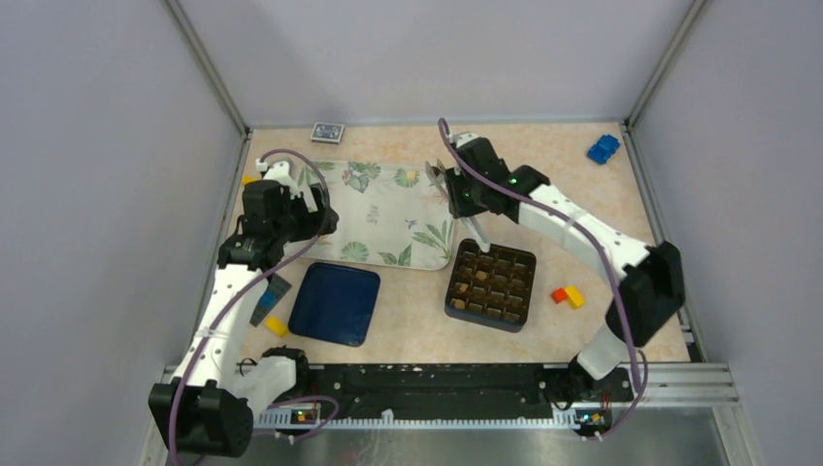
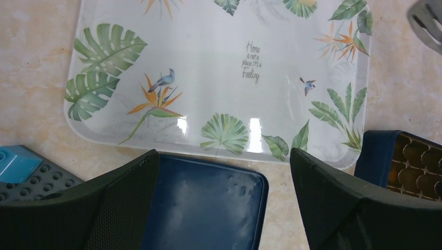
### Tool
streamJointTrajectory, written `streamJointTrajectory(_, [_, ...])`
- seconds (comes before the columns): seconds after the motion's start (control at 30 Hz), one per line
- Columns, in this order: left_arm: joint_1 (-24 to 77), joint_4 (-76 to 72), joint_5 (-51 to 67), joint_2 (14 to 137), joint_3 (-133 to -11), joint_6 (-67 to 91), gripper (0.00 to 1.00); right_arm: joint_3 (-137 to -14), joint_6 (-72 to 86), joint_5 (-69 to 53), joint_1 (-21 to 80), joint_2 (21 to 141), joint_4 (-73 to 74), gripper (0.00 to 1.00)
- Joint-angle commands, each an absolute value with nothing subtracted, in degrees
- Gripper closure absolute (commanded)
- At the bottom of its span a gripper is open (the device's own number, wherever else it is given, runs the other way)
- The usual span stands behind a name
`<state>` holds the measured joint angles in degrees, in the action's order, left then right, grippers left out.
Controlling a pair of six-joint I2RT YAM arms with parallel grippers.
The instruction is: Pack the chocolate
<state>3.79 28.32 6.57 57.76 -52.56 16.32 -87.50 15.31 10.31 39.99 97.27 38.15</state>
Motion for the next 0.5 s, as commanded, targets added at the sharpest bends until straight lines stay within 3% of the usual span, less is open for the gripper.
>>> streamJointTrajectory(0.0, [3.6,29.06,6.01,57.17,-54.19,15.64,0.01,-80.1,17.01,7.38,40.52,83.91,41.67,0.86])
streamJointTrajectory(0.2, [3.6,29.93,7.41,56.59,-55.15,15.73,0.01,-74.41,19.2,4.6,40.79,70.65,54.5,0.86])
streamJointTrajectory(0.47, [3.6,30.33,7.52,56.34,-55.54,16.4,0.01,-71.72,22.81,4.75,40.8,62.23,68.4,0.85])
